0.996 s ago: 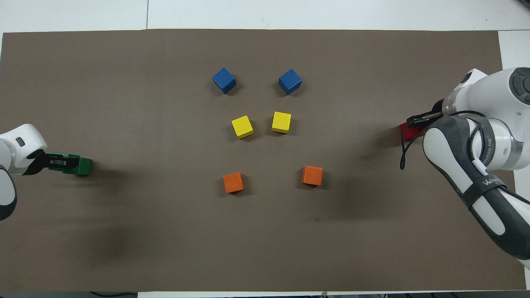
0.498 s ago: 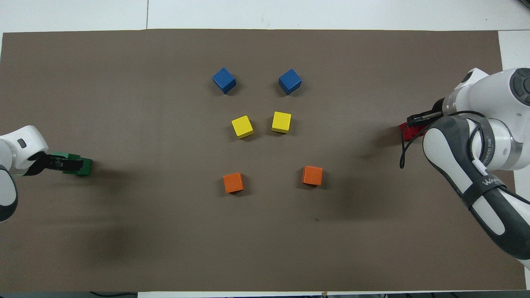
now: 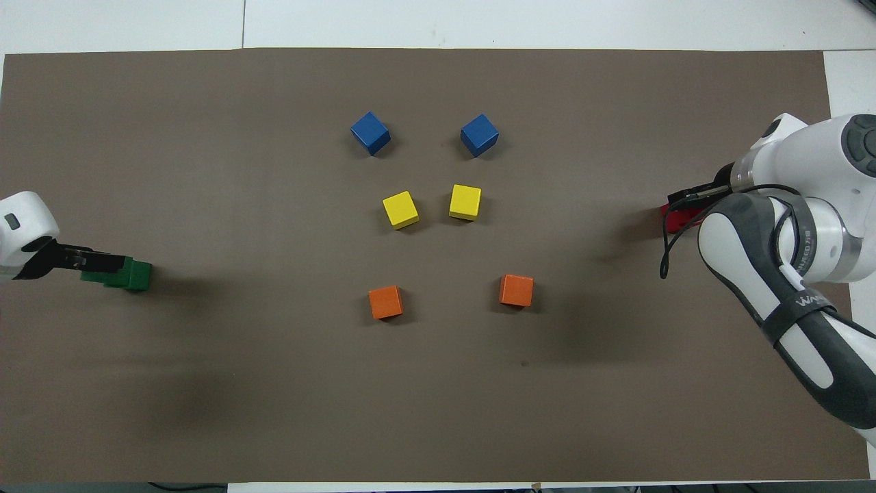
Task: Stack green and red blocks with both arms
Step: 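Stack green on green with the left gripper while the right gripper stacks red, then open both grippers and withdraw them from the stacked blocks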
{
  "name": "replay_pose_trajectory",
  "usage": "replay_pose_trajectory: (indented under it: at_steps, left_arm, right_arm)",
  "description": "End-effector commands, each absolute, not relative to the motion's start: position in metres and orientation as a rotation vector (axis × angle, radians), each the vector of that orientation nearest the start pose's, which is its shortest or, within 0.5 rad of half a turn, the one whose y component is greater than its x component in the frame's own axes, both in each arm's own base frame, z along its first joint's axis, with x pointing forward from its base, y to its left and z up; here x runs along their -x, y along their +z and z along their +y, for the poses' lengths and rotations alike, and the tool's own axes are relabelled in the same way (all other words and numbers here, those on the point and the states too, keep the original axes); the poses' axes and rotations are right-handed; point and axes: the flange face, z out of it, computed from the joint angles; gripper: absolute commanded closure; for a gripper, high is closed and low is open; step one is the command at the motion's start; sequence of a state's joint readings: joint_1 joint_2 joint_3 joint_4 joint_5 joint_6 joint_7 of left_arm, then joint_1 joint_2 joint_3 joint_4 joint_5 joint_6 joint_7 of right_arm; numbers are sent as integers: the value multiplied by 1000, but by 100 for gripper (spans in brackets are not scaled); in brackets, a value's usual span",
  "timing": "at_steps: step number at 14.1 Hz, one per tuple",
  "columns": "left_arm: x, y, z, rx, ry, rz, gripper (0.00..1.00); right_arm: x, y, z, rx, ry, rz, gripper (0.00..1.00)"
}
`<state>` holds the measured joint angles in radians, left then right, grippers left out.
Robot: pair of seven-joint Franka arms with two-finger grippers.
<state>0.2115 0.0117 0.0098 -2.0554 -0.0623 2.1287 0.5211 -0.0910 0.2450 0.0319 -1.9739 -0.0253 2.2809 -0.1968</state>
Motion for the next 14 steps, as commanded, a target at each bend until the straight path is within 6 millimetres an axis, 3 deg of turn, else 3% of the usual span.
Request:
replay_pose_trajectory:
  at_steps: [1, 3, 4, 7, 10, 14]
  left_arm:
    - [-549, 482, 125, 3135, -160, 445, 0]
    - [-553, 505, 114, 3147, -167, 363, 0]
    - [-555, 520, 109, 3165, -157, 244, 0]
    - [-569, 556, 67, 3151, -142, 58, 0]
    - [-569, 585, 58, 3152, -100, 41, 0]
    - [-558, 599, 50, 3163, -21, 56, 0]
  right_arm:
    - [-604, 350, -38, 3155, -111, -215, 0]
    - [-604, 351, -40, 3155, -89, -213, 0]
    - [-602, 355, -40, 3155, -82, -212, 0]
    - [-596, 380, -36, 3152, -58, -211, 0]
    - [-580, 427, -29, 3147, -56, -217, 0]
    - [-550, 496, -24, 3152, -36, -221, 0]
